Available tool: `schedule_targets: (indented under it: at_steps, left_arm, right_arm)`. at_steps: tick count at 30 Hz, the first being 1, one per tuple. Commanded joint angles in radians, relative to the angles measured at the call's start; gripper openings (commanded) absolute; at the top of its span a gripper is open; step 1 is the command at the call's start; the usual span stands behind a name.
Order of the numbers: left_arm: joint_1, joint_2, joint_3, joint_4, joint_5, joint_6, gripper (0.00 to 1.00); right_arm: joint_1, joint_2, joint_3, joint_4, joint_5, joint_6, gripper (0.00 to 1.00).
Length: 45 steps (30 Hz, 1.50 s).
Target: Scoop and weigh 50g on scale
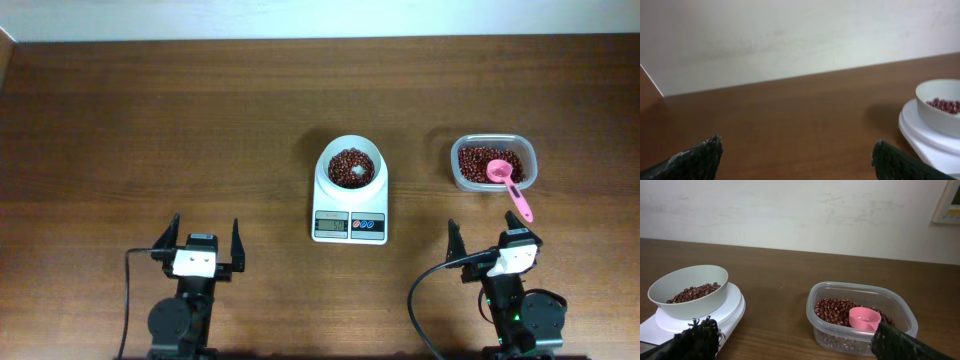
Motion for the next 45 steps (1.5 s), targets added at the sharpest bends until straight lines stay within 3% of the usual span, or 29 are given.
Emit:
schedule_targets:
  at_steps: [1,20,22,45]
  left_arm:
    - [0.006,-0.009,-0.009,-0.033,0.028,-0.013,0.99]
    - [-0.036,-0.008,-0.009,-0.032,0.049,-0.013,0.99]
    - [-0.036,-0.008,-0.009,-0.033,0.026,-0.09,0.99]
    - [-0.035,-0.008,-0.008,-0.035,0.022,-0.076,0.99]
  right_arm:
    - [-0.004,-0.01,-0.009,0.0,0.006,0.002,0.99]
    - [-0.004,-0.01,-0.009,-0.001,0.006,0.002,0.99]
    - [-0.004,-0.01,-0.009,-0.001,0.006,0.002,0.99]
    - [-0.004,-0.01,-0.009,-0.001,0.006,0.002,0.99]
